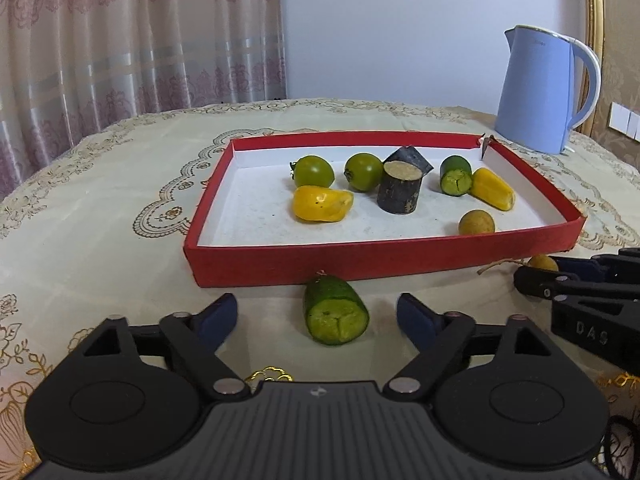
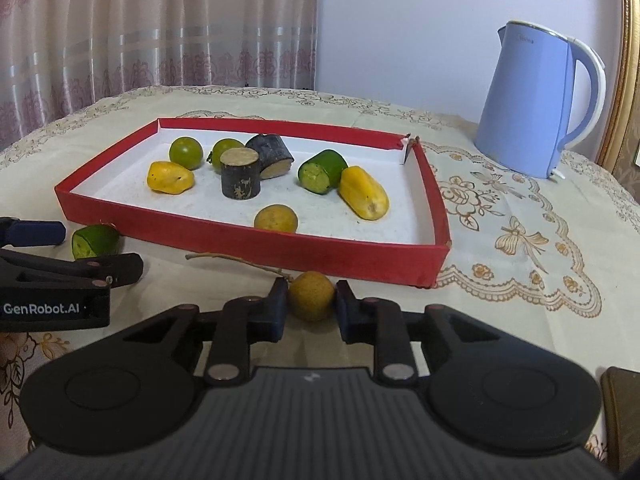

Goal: Organize fruits
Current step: 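Carry the cut green lime into the tray and open the left tool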

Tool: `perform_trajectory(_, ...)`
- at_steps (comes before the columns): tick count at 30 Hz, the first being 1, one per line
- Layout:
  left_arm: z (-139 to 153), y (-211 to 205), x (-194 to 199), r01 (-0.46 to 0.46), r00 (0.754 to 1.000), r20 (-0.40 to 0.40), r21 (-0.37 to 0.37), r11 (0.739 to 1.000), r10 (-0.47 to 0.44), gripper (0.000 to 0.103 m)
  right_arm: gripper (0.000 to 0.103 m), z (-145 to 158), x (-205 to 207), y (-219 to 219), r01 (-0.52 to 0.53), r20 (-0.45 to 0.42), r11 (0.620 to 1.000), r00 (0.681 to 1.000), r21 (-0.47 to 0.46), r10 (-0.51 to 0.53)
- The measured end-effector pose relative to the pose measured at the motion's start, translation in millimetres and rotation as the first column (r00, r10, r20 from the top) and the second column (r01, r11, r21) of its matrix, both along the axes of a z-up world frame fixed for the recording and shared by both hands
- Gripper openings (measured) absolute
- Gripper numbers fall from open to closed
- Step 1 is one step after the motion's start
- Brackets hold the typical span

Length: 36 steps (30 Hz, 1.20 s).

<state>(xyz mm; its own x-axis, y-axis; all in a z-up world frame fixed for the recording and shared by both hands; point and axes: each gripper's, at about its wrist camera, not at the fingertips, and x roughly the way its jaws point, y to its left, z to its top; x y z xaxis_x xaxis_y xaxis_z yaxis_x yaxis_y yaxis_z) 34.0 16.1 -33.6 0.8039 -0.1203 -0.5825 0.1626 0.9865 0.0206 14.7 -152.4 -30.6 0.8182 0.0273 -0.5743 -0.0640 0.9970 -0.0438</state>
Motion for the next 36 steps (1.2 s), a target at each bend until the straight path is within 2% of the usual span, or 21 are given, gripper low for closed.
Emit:
perform_trajectory(1, 0, 0, 0, -0.001, 1.000, 0.000, 0.001, 1.000, 0.001, 0.078, 0.024, 0, 0, 0, 0.000, 0.000, 1.000, 1.000, 0.001, 0.000)
perform_trajectory(3, -1, -1, 0, 0.000, 1.000, 0.004, 0.006, 1.000, 0.000, 0.061, 0.024, 0, 0, 1, -0.001, 0.000, 1.000, 1.000, 0.001, 0.001)
perform_trajectory(4, 0, -2, 0, 0.003, 1.000, 0.006, 0.009, 1.000, -0.003, 0.058, 0.024, 0, 0, 1, -0.001, 0.000, 1.000, 1.000, -0.002, 0.001)
perform_trajectory(8, 1, -6, 1, 0.029, 1.000, 0.004, 0.002, 1.000, -0.029, 0.033, 0.024, -1, 1, -1, -0.002, 0.000, 1.000, 1.000, -0.007, 0.002)
perform_trajectory(23, 10, 0, -1, 0.021, 0.999, -0.030, -0.024, 0.999, -0.021, 0.032, 0.024, 0, 0, -1, -0.009, 0.006, 1.000, 1.000, -0.006, 0.009)
perform_trajectory(32, 33, 2, -5, 0.024, 0.999, 0.037, -0.016, 1.000, -0.023, 0.032, 0.024, -1, 0, 1, -0.009, 0.005, 1.000, 1.000, -0.012, 0.009)
perform_trajectory(36, 48, -2, 8, 0.027, 0.997, 0.074, -0.024, 0.999, -0.025, 0.032, 0.024, -1, 0, 1, -0.006, 0.007, 1.000, 1.000, -0.012, 0.006)
